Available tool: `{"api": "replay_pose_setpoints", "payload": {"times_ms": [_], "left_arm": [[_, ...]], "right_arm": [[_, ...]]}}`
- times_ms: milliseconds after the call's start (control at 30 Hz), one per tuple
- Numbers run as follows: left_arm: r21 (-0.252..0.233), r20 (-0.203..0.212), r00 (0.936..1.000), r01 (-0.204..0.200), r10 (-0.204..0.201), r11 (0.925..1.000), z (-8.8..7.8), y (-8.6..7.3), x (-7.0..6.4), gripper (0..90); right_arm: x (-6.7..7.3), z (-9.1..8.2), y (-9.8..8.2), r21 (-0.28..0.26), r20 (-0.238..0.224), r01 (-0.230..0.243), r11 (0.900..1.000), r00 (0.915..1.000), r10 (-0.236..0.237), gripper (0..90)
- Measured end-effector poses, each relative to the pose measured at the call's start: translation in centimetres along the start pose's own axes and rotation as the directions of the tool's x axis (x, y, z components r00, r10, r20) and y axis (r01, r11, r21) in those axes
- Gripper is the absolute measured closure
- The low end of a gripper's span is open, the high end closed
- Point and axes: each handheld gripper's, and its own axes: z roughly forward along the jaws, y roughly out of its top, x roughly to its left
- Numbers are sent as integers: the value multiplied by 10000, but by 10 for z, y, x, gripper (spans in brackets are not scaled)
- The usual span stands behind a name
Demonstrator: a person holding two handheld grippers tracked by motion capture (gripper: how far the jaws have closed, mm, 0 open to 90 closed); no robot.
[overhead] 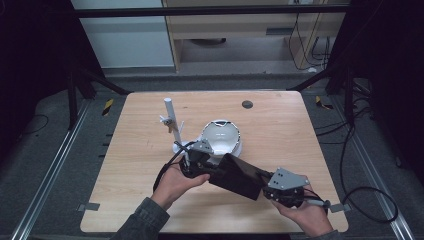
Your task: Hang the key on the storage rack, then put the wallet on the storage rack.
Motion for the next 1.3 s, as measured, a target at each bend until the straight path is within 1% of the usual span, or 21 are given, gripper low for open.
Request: {"api": "replay_pose_setpoints", "payload": {"times_ms": [33, 100, 133, 267, 333, 400, 467, 500, 533, 567, 600, 633, 667, 700, 733, 833, 1100, 1167, 1200, 1233, 1300], "left_arm": [[90, -116, 9999, -72, 73, 9999, -5, 6, -3, 810], [131, -187, 9998, -108, 111, 9999, -7, 9, -4, 812], [217, -375, 9990, -225, 233, 9995, -16, 18, -7, 812], [262, -761, 9966, -295, 314, 9992, -30, 29, -9, 813], [187, -994, 9949, -177, 195, 9997, -43, 36, -6, 813], [159, -1037, 9946, -91, 107, 9998, -49, 39, -3, 813], [97, -1045, 9945, 11, -1, 10000, -57, 42, -1, 813], [19, -1097, 9940, 16, -14, 10000, -66, 46, -1, 813], [-5, -1125, 9936, -17, 17, 10000, -69, 48, -2, 812], [-5, -1125, 9936, -17, 17, 10000, -69, 48, -2, 812], [-62, -1272, 9918, -122, 114, 9999, -78, 54, -3, 812], [-110, -1319, 9912, -141, 125, 9998, -81, 56, -4, 812], [-110, -1319, 9912, -141, 125, 9998, -81, 56, -4, 812], [-152, -1354, 9907, -171, 149, 9997, -85, 59, -4, 812], [-195, -1410, 9899, -194, 165, 9996, -88, 62, -4, 812], [-336, -1647, 9863, -176, 118, 9993, -98, 71, -3, 811], [-309, -2092, 9778, -172, 104, 9994, -105, 87, 4, 811], [-300, -2223, 9749, -152, 82, 9994, -106, 91, 8, 812], [-383, -2276, 9737, -78, -11, 9992, -107, 93, 11, 812], [-493, -2276, 9737, 6, -118, 9988, -106, 94, 14, 812], [-587, -2347, 9717, 128, -262, 9982, -105, 96, 19, 812]], "right_arm": [[6, 5, -5, 306, -327, -86, 9995, 9994, 96, 461], [8, 8, -9, 489, -475, -156, 9987, 9987, 179, 366], [10, 10, -13, 611, -504, -178, 9980, 9985, 209, 307], [11, 12, -21, 664, -581, -409, 9970, 9973, 447, 216], [7, 11, -32, 658, -729, -979, 9930, 9920, 1026, 172], [6, 11, -35, 628, -721, -1170, 9911, 9900, 1214, 166], [-1, 14, -45, 609, -459, -1843, 9810, 9813, 1872, 158], [-8, 16, -50, 648, -125, -2321, 9705, 9723, 2333, 149], [-12, 17, -53, 724, 163, -2525, 9649, 9676, 2520, 149], [-12, 17, -53, 724, 163, -2525, 9649, 9676, 2520, 149], [-20, 18, -58, 835, 792, -2908, 9531, 9554, 2846, 149], [-22, 18, -59, 846, 983, -3094, 9472, 9485, 3011, 148], [-22, 18, -59, 846, 983, -3094, 9472, 9485, 3011, 148], [-27, 17, -62, 782, 1400, -3349, 9390, 9363, 3222, 148], [-27, 17, -62, 782, 1400, -3349, 9390, 9363, 3222, 148], [-30, 17, -64, 643, 1757, -3657, 9285, 9200, 3502, 148], [-36, 20, -68, 863, 2149, -3844, 9191, 9080, 3596, 149], [-38, 19, -69, 912, 2390, -3982, 9128, 8986, 3681, 149], [-38, 19, -69, 912, 2390, -3982, 9128, 8986, 3681, 149], [-40, 17, -71, 918, 2563, -4201, 9028, 8861, 3863, 149], [-42, 17, -73, 909, 2716, -4290, 8987, 8789, 3921, 149]]}}
